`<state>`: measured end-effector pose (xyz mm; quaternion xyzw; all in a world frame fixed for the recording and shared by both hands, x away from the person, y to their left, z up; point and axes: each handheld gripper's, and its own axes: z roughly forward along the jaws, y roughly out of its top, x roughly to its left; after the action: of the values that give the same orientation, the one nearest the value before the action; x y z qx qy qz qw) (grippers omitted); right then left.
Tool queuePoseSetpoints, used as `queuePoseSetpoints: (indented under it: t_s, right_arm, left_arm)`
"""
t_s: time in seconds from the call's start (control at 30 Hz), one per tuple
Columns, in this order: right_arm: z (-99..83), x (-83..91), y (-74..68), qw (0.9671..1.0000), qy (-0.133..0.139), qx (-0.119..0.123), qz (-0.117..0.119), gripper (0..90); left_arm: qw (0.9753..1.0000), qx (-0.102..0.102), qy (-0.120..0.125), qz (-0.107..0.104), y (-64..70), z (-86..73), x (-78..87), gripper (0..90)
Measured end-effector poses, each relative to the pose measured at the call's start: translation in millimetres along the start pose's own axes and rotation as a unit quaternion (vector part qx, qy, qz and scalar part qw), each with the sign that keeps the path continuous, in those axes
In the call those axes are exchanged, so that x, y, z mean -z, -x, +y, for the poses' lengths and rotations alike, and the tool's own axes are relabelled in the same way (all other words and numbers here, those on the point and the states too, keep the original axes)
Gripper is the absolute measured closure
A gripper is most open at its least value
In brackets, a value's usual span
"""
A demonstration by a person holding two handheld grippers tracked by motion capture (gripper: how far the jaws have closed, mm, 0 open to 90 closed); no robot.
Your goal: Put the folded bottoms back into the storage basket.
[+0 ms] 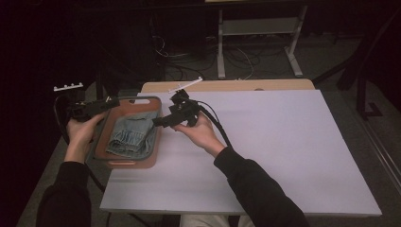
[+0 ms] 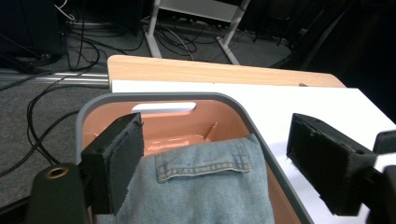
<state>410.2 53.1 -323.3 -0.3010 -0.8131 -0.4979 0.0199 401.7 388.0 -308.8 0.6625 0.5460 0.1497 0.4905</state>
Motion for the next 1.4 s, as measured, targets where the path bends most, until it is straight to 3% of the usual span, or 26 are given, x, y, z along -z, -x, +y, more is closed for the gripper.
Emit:
queuePoseSetpoints:
  t_s: [0.23,0.43,0.57,0.73,1.03,1.17,1.4]
  right_arm:
    - [-7.3,24.4,9.4,0.9998,0.009,0.002,-0.019,3.8]
    - [-14.5,45.8,17.7,0.9993,0.016,-0.002,-0.033,2.9]
    - [-20.4,55.5,22.8,0.9992,0.009,-0.005,-0.039,0.6]
    - [-29.2,69.2,27.5,0.9985,0.007,-0.008,-0.054,0.0]
    - [-46.2,94.6,34.2,0.9982,0.011,-0.007,-0.058,0.0]
    - [-57.3,105.4,35.4,0.9974,0.011,-0.002,-0.071,0.0]
    - [-74.9,120.8,37.6,0.9972,0.013,-0.005,-0.073,0.0]
  left_arm:
    - [0.9999,-0.006,0.001,-0.010,13.6,-1.4,-0.8,12.4]
    - [0.9995,-0.020,-0.012,-0.021,27.5,-3.1,-5.0,4.3]
    - [0.9990,-0.028,-0.016,-0.031,38.2,-3.6,-7.7,0.3]
    - [0.9983,-0.041,-0.017,-0.037,48.9,-5.6,-8.1,0.0]
    - [0.9957,-0.075,-0.010,-0.054,69.6,-15.5,-7.7,0.0]
    - [0.9947,-0.081,-0.003,-0.063,77.2,-19.2,-5.7,0.0]
    - [0.9929,-0.094,0.007,-0.073,90.2,-26.8,-1.2,0.0]
